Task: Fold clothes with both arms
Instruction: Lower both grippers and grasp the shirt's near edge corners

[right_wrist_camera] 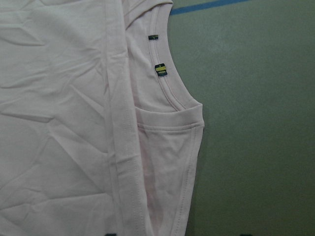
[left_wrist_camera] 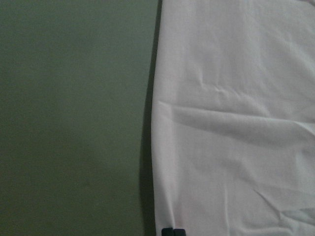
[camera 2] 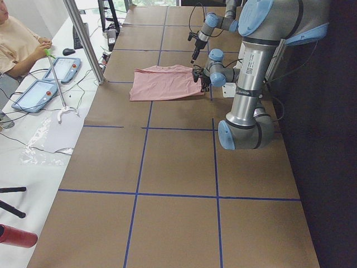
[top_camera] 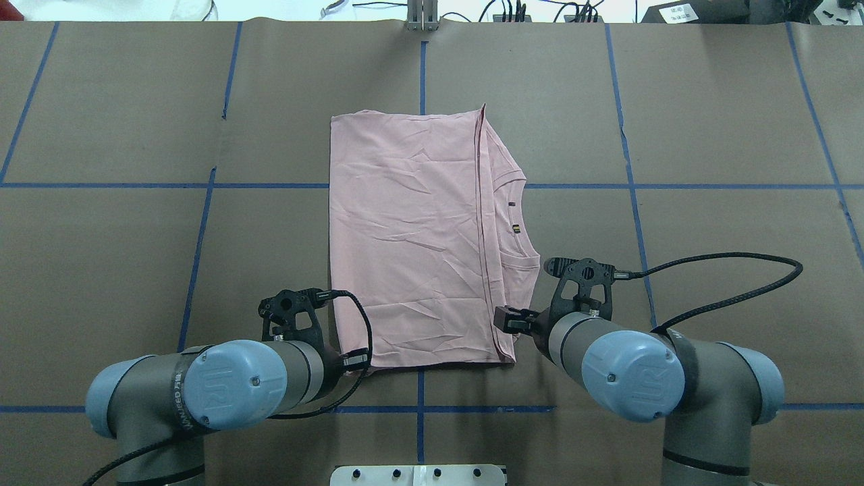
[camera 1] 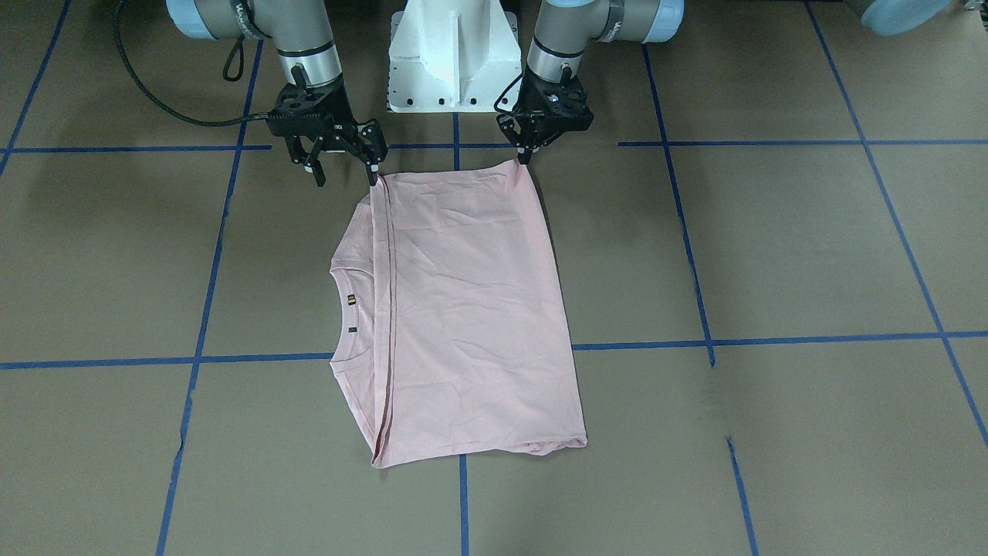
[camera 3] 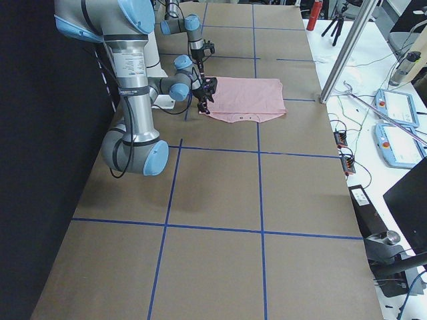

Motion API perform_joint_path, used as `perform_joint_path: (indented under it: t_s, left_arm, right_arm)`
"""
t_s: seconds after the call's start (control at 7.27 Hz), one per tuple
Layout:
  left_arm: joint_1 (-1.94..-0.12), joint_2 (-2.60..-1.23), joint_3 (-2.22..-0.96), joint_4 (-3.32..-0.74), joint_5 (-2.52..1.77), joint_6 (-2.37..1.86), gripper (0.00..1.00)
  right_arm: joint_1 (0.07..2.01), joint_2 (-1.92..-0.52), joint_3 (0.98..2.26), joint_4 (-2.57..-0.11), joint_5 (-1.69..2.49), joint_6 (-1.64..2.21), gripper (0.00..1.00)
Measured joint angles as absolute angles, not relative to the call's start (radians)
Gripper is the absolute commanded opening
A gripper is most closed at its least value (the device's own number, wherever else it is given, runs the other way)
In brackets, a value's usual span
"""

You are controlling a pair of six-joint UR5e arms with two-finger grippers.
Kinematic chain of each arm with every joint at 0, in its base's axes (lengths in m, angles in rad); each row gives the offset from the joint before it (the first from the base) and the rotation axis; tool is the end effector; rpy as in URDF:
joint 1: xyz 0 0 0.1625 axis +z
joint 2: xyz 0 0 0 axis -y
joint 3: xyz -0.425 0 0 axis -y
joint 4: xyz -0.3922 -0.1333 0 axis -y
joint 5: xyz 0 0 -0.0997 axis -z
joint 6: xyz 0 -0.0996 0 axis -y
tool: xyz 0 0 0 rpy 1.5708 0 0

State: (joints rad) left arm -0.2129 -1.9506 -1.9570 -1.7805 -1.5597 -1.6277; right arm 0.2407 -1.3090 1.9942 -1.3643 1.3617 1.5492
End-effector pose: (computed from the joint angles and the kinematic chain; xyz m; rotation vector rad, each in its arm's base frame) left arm 0.5371 -0.2536 0.2586 0.0865 0.9748 -0.2534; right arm -0.4995 -0.2811 0.3084 0.3107 -0.8583 0.2969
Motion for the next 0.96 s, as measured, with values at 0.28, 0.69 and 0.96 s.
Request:
perform_joint_path:
  t_s: [0.28, 0.69, 0.96]
  left_arm:
    - [-0.211, -1.95, -1.959, -1.78, -1.56, -1.628, 0.0]
    - [-0.21, -1.95, -1.959, -1.781, -1.559, -1.629, 0.0]
    - [-0.21, -1.95, -1.96, -1.781, -1.558, -1.629, 0.0]
  right_arm:
    - [0.229, -1.232, 1.908, -1.437, 1.357, 1.57, 0.76]
    - [0.199, -1.182, 1.888, -1.532, 1.327, 1.573, 0.62]
    - [0.192, -1.179, 1.887, -1.534, 1.322, 1.574, 0.57]
